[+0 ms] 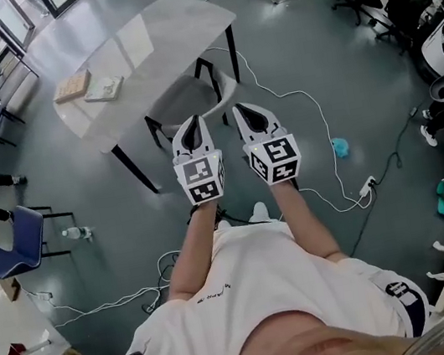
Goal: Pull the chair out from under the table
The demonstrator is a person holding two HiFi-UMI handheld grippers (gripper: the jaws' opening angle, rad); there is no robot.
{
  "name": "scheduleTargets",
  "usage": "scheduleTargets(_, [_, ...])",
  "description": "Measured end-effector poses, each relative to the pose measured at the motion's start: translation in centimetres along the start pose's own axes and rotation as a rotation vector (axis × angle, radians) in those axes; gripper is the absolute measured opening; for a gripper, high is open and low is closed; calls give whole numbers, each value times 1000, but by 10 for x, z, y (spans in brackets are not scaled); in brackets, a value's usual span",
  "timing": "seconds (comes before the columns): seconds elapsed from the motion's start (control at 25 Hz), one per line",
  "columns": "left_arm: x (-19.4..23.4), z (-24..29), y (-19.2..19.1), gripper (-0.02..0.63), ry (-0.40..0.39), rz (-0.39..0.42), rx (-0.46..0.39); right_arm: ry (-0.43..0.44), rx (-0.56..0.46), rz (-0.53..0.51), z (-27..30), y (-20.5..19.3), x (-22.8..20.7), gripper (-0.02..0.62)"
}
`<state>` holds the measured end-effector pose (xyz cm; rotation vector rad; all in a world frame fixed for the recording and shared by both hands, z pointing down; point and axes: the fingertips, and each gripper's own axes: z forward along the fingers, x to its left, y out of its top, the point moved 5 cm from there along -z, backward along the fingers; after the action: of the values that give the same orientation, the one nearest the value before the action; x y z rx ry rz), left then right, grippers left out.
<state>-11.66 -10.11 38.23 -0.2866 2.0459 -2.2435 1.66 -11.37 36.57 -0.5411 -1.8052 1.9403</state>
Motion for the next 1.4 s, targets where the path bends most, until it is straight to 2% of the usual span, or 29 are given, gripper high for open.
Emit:
scheduleTargets(0.24, [6, 36, -14, 5, 59, 26, 43, 63, 49, -30, 33, -16, -30, 14])
scheduleTargets(0.4, [-1, 58, -30, 5, 67, 59, 98, 148, 118, -56, 55, -35, -52, 15])
scheduleTargets(0.52, [-7, 70, -45, 5, 71, 88, 143, 173, 156, -79, 67, -47, -69, 15])
scheduleTargets(0.76, [-8, 105, -85, 5, 39, 97, 261, 240, 243, -107, 97, -86, -96, 15])
scheduleTargets(0.96, [-1, 125, -104, 6, 4, 135, 301, 296, 321, -168, 117, -119, -100, 26])
scheduleTargets(1.04, [1, 133, -108, 6, -8, 147, 310, 321, 349, -207, 126, -130, -101, 60])
scheduleTargets(1.12, [4, 143, -113, 6, -16, 176, 319, 335, 369, -261, 137, -138, -105, 61])
scheduleTargets(1.24, [9, 159, -127, 9, -41, 219, 370, 374, 427, -353, 154, -155, -114, 89])
scheduleTargets(1.28, [10, 163, -133, 23, -53, 233, 393, 398, 453, -387, 158, -161, -116, 104])
scheduleTargets(1.36, [10, 170, -146, 94, -84, 270, 438, 452, 496, -471, 165, -173, -117, 132])
scheduleTargets(1.4, [11, 174, -153, 103, -98, 294, 458, 475, 511, -526, 169, -180, -117, 138])
